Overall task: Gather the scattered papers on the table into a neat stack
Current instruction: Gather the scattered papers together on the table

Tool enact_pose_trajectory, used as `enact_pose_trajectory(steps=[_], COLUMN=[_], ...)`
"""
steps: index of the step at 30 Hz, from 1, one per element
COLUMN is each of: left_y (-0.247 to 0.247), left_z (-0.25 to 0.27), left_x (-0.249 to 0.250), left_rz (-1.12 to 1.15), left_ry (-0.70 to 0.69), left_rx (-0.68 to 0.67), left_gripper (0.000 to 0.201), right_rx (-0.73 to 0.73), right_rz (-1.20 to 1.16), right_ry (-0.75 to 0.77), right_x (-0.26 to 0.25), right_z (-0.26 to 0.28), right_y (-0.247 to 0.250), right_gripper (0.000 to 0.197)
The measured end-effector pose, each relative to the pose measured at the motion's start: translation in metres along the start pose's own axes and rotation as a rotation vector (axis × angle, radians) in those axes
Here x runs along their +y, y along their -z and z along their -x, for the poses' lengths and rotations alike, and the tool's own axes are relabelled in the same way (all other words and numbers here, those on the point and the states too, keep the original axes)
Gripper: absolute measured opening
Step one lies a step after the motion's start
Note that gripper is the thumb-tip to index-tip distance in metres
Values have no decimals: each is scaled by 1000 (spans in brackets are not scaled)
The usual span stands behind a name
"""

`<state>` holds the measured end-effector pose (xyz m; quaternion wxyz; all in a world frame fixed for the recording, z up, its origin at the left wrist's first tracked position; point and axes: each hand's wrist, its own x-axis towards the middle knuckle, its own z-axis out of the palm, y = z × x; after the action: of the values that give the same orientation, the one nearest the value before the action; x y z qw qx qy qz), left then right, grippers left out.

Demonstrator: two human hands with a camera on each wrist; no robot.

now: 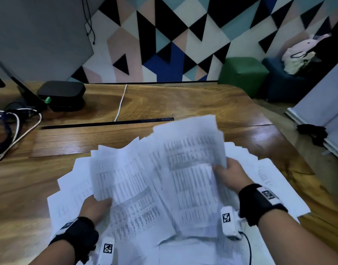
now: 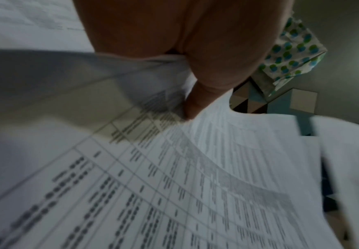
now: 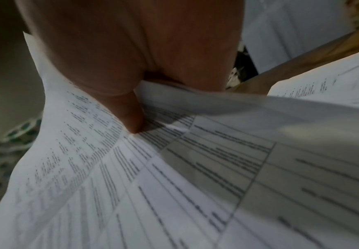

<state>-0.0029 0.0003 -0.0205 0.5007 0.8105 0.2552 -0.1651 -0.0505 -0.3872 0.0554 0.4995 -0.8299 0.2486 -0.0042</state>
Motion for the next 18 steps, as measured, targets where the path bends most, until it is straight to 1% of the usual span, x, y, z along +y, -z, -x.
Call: enact_pose_trajectory(steps=[2, 3, 4, 5, 6, 7, 9, 11, 13, 14, 15, 17, 18], left_y=[7, 10, 13, 14, 13, 10, 2, -8, -18, -24, -28, -36, -38], left_z=[-3, -4, -5, -3, 1, 6, 16, 20, 19, 19, 19, 20, 22], left_x=[4, 6, 9, 12, 15, 19, 25, 25, 23, 22, 20, 20, 21], left_rz=[-55, -67, -74, -84, -80, -70, -62, -51, 7, 80, 202, 367, 365], left_ry=[-51, -67, -79, -86, -100, -113, -113, -50, 42, 84, 130, 192, 186], left_rx=[130, 169, 175, 148, 90, 14, -141, -257, -299, -308, -315, -323, -359], left_gripper=[8, 11, 15, 16, 13, 11, 12, 17, 25, 28, 33, 45, 51], right_rx=[51, 32, -9, -58, -112, -155, -212, -259, -317, -343, -368, -379, -376], right_rz=[-171, -281, -395, -472, -507, -492, -374, -206, -21, 80, 176, 291, 300], right_ry=[1, 10, 8, -8, -29, -54, -77, -110, -173, -204, -240, -265, -255], right_x=[-5, -10, -16, -20, -26, -28, -27, -18, -2, 9, 15, 24, 24], right_z=[-9, -11, -11, -9, -7, -7, -5, -2, 3, 5, 9, 16, 20], right_y=[14, 19, 21, 21, 16, 8, -17, -45, -70, -81, -90, -103, -107], right_gripper=[10, 13, 16, 18, 18, 17, 14, 17, 20, 18, 15, 10, 13])
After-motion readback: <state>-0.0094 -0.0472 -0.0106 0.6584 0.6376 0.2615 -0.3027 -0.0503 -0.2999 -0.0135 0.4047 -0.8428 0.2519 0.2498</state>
